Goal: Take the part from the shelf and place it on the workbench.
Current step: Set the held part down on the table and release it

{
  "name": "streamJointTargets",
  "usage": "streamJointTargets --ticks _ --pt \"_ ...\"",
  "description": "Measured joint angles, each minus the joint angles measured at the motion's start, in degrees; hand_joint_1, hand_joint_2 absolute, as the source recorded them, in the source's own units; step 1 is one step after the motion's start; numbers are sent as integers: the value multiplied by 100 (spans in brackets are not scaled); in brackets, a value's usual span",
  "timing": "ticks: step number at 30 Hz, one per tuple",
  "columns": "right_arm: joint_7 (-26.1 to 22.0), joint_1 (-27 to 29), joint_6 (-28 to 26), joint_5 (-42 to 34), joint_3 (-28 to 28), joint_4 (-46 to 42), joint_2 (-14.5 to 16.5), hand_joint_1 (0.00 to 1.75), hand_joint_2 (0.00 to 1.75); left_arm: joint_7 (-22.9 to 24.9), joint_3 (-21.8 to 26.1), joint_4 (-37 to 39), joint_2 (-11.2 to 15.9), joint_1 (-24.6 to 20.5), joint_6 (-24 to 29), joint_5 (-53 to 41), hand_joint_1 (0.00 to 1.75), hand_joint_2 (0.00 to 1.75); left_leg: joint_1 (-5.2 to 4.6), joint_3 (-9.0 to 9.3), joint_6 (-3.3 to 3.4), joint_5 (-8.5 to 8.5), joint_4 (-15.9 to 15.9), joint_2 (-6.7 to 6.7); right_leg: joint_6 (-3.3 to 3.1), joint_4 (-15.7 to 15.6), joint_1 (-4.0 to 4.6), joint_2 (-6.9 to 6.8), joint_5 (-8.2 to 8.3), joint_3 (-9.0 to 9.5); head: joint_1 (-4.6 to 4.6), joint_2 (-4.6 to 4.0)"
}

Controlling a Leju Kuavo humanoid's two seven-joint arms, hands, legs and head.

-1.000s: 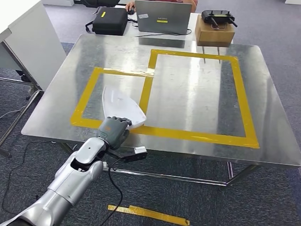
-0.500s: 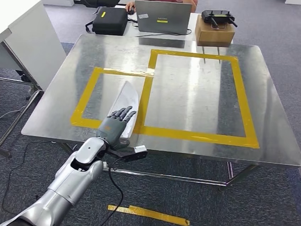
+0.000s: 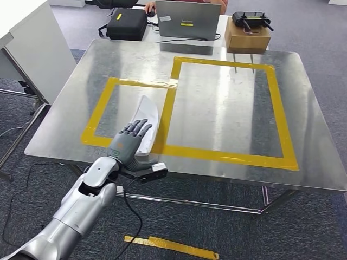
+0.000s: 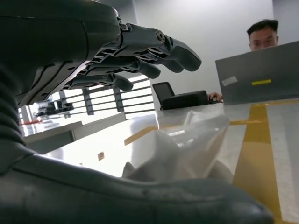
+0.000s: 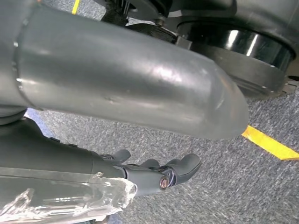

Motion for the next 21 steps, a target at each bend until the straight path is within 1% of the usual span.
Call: streamJointTargets --ticks 5,10,12,15,21 --pt "-51 0 66 42 -15 8 0 0 0 37 319 -537 83 145 -67 155 0 0 0 0 0 0 0 0 0 0 0 -1 -1 -1 -1 0" --pt "-157 -14 66 104 -25 15 0 0 0 49 528 -859 185 221 -66 176 0 0 0 -1 0 0 0 0 0 1 1 1 -1 0 0 0" --pt "-249 -24 44 145 -27 21 0 0 0 75 662 -1005 280 251 -43 194 0 0 0 -1 0 0 0 1 0 2 1 2 -1 -1 0 0" --pt "-344 -20 2 236 -26 23 0 0 0 114 937 -1277 492 323 -32 226 0 0 1 0 0 0 0 1 -1 3 2 2 -1 -2 0 0" --pt "-395 30 -34 332 -1 13 0 0 0 161 1386 -1739 860 543 -24 232 0 0 5 -1 -1 0 -1 1 -6 4 6 0 -5 -1 0 0"
